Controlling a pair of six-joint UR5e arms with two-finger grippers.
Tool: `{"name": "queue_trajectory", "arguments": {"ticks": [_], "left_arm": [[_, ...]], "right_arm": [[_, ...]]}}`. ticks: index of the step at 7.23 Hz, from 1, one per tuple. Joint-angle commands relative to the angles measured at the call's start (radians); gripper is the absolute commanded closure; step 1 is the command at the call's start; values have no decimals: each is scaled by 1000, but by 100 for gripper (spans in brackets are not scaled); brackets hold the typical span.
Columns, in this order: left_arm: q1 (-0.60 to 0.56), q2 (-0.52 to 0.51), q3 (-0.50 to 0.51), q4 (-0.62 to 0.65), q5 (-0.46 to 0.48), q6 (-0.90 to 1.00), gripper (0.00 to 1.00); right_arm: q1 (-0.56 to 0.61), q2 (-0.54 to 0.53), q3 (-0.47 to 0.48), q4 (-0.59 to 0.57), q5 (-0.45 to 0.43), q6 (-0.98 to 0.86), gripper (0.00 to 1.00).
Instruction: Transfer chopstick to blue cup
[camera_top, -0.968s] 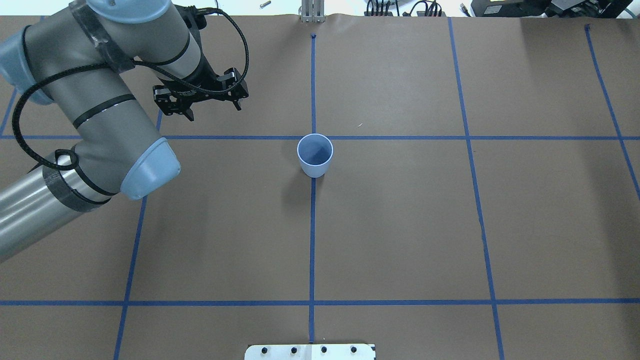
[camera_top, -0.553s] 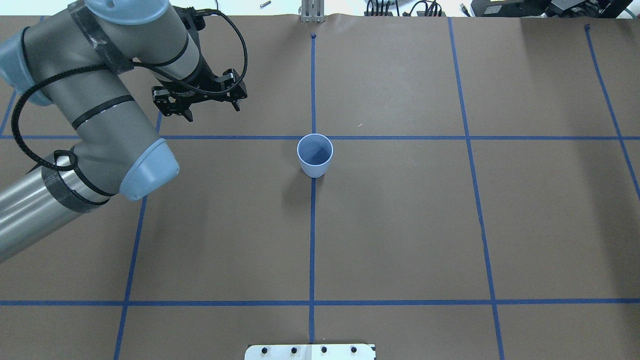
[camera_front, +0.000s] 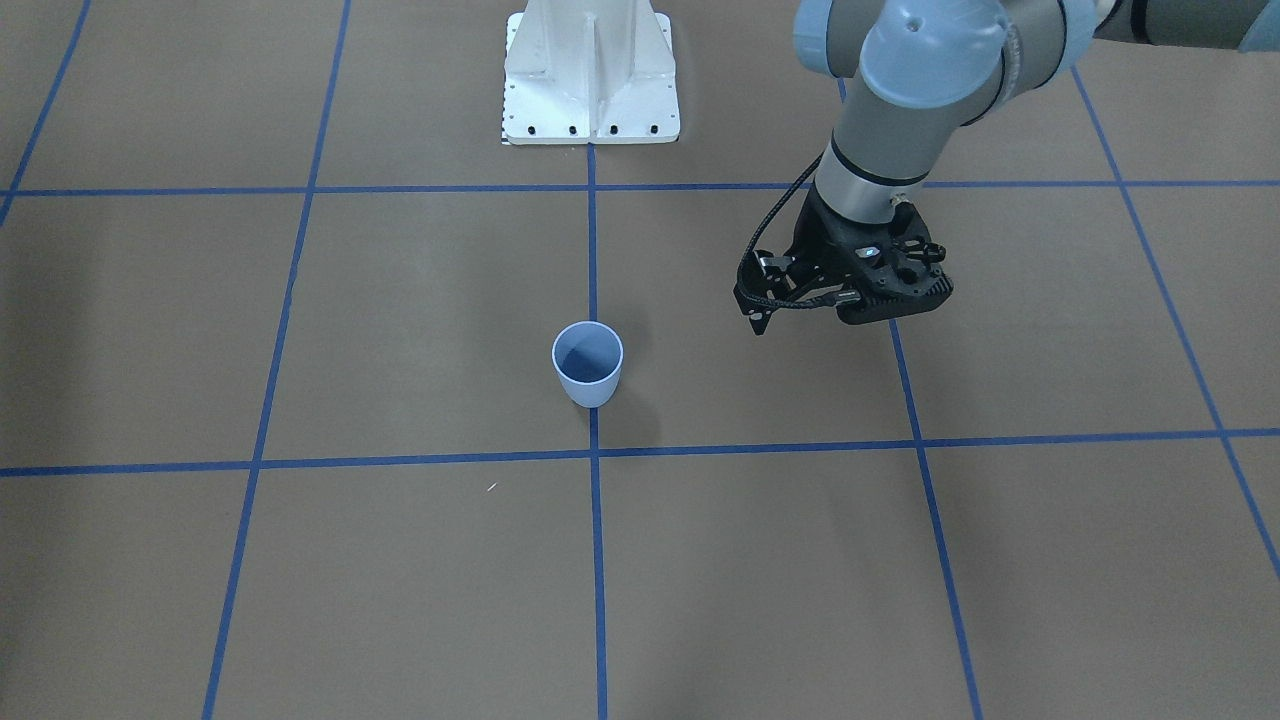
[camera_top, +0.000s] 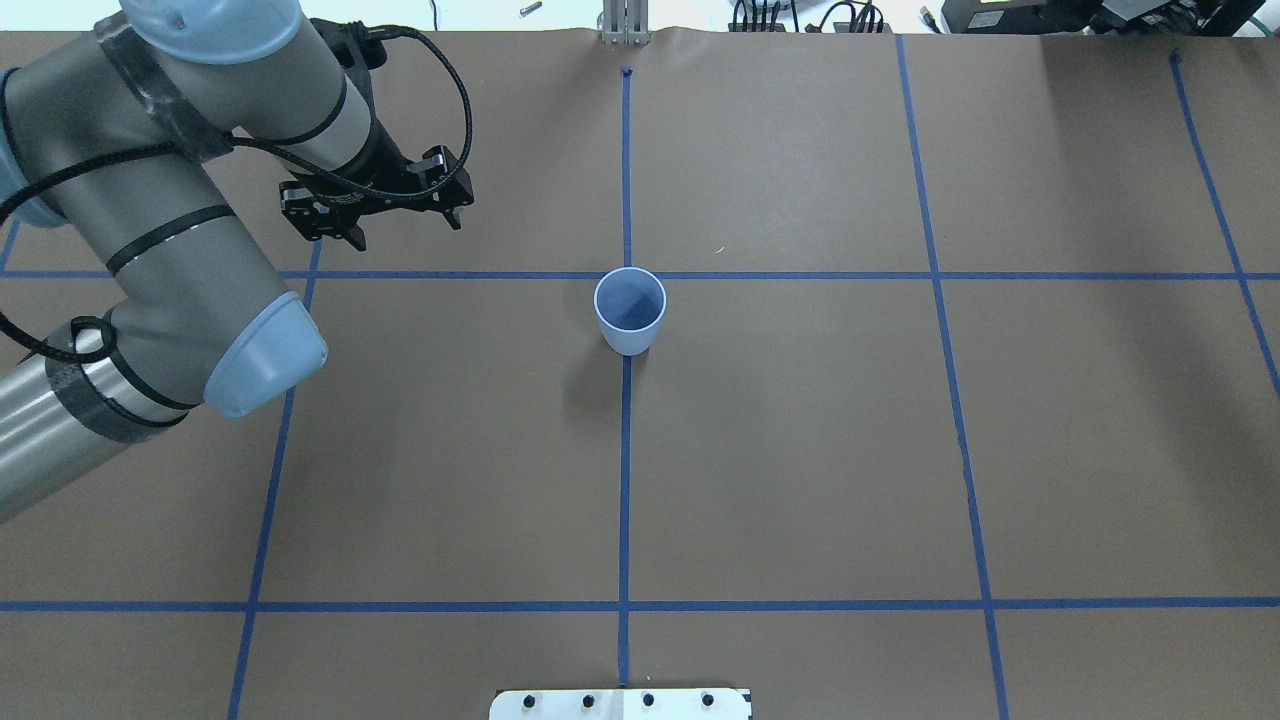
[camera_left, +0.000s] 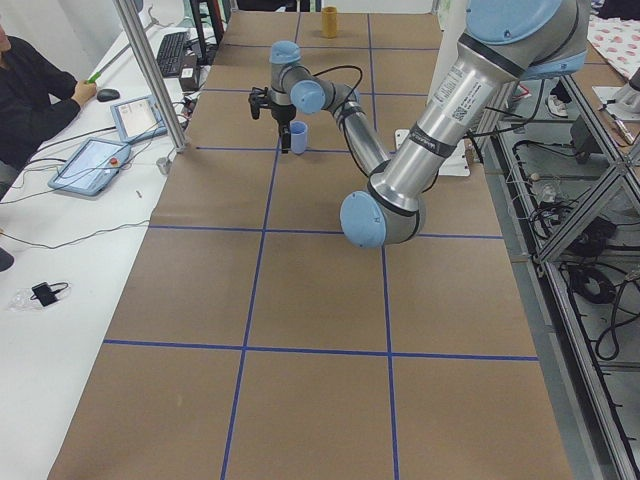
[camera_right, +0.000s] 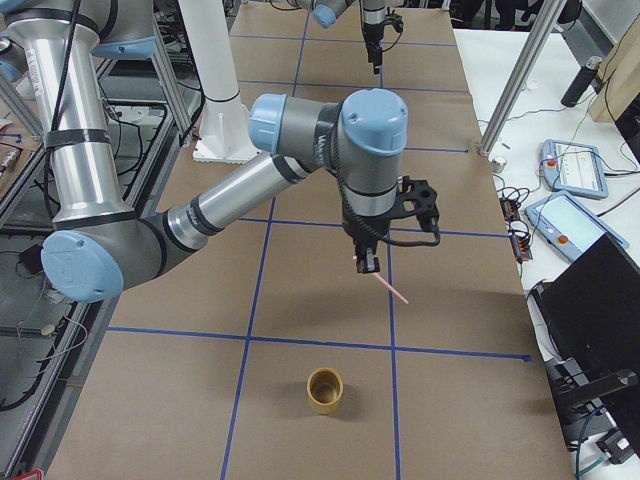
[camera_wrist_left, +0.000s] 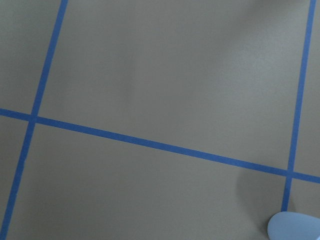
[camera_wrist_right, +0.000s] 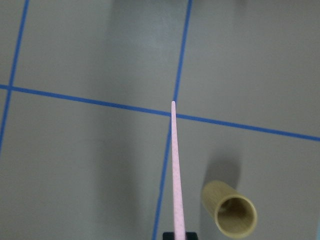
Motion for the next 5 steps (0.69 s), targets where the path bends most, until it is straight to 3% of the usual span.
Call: {"name": "queue_trajectory", "arguments": {"ticks": [1, 4, 5], "left_arm": [[-10, 25, -12, -3, 7, 0, 1], [-107, 158, -6, -163, -14, 73, 1], [-181, 198, -3, -139, -101, 288, 1]], "right_arm": [[-208, 183, -33, 59, 61, 332, 100], [-489, 320, -9, 246, 66, 896, 100], [-576, 330, 1, 370, 65, 1099, 100]]}}
